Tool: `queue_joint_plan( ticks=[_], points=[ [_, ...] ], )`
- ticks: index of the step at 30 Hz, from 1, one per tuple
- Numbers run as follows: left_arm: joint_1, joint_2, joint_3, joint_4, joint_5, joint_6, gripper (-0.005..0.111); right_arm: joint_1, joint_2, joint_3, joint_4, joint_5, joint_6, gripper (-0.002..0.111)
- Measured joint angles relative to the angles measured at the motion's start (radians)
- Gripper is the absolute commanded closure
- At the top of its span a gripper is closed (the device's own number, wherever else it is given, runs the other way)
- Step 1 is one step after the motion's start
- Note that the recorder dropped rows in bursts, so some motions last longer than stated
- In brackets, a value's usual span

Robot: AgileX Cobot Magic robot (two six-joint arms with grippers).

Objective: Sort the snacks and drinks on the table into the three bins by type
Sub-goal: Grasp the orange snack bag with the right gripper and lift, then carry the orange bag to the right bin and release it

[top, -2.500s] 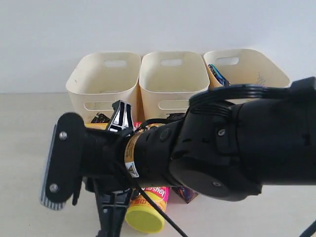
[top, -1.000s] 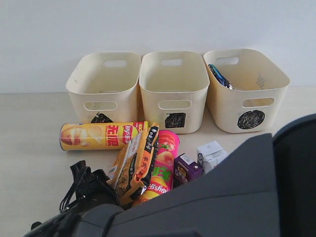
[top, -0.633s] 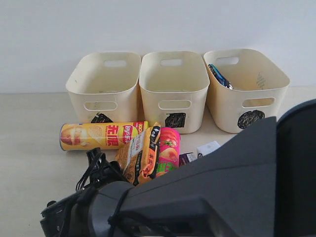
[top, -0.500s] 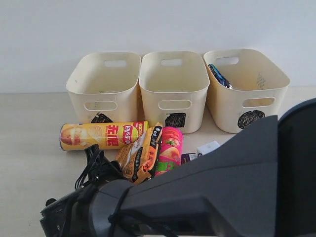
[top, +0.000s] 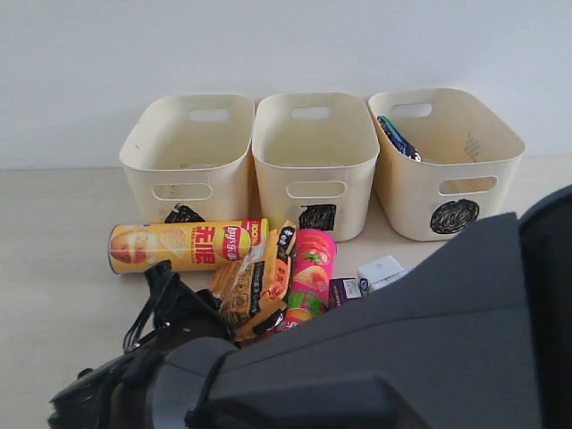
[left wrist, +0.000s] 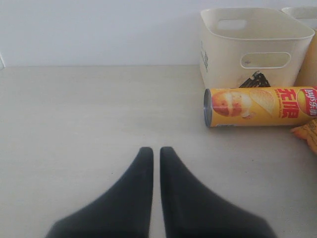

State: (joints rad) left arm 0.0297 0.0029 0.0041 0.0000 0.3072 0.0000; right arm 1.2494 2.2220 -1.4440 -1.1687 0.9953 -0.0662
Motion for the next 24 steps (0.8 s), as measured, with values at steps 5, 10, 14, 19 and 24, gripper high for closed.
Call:
queue_joint_plan(
  ticks=[5, 10, 14, 19, 24],
  points=[
    [0.0, 0.0, 0.0, 0.0, 0.0, 0.0, 0.102, 0.061, -0.062, 0.0, -0.033, 0.037, 0.003, 0.108],
    [0.0, 0.0, 0.0, 0.0, 0.0, 0.0, 0.102, 0.076, -0.134, 0.0, -0.044, 0.083, 0.025, 0.109],
    [0.0, 0.0, 0.0, 0.0, 0.0, 0.0, 0.102, 0.076, -0.194, 0.0, -0.05, 0.123, 0.045, 0.109],
    [0.0, 0.0, 0.0, 0.0, 0.0, 0.0, 0.102, 0.076, -0.296, 0.063, -0.126, 0.134, 0.115, 0.109],
    [0.0, 0.0, 0.0, 0.0, 0.0, 0.0, 0.102, 0.028, -0.455, 0.231, -0.223, 0.073, 0.266, 0.109]
  ],
)
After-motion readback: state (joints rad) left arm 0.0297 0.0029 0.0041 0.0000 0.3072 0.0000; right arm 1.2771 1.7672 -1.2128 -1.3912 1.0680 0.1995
